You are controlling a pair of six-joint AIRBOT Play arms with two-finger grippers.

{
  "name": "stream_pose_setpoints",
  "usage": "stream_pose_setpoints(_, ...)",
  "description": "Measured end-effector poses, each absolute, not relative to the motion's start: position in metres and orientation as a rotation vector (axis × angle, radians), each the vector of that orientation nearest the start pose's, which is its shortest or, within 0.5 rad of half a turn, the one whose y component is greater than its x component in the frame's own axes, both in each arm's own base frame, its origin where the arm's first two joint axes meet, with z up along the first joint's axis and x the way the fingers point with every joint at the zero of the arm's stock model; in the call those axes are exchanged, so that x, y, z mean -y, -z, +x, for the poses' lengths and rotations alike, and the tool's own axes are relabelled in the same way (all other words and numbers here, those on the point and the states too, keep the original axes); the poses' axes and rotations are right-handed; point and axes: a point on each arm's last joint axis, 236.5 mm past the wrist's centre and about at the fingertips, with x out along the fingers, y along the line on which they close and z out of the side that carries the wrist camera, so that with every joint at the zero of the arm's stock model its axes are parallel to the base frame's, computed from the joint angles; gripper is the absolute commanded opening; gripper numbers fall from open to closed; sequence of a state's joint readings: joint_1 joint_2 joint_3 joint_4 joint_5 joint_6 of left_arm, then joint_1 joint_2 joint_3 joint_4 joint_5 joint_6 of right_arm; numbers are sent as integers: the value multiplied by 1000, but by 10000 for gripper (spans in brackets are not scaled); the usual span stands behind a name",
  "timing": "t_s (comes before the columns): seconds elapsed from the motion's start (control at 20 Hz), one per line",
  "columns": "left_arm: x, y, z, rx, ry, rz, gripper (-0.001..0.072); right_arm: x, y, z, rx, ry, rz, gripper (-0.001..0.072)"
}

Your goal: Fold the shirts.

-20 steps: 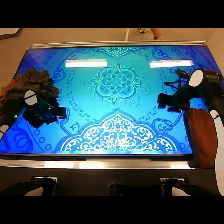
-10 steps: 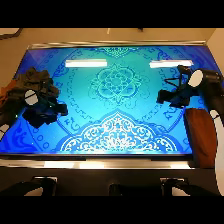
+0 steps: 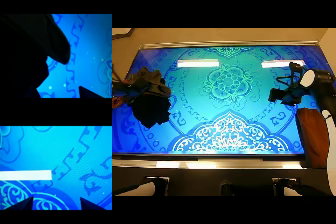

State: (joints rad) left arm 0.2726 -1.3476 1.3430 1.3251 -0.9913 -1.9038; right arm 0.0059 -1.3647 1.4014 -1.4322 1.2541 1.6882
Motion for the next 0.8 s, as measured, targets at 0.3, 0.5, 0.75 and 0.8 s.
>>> stream_pose_setpoints(0.3, -160, 3, 428, -1049, -480, -985, 714, -49, -59, 419, -1225, -67, 273, 682)
stream_pose_setpoints(0.5, -154, 46, 438, -1096, -454, -1090, 714, -63, -62, 419, -1226, -108, 328, 681)
stream_pose_setpoints(0.75, -145, 78, 450, -1113, -434, -1142, 603, -78, -65, 413, -1249, -156, 386, 681)
stream_pose_setpoints(0.8, -145, 81, 452, -1112, -432, -1143, 378, -81, -65, 411, -1258, -164, 394, 681)
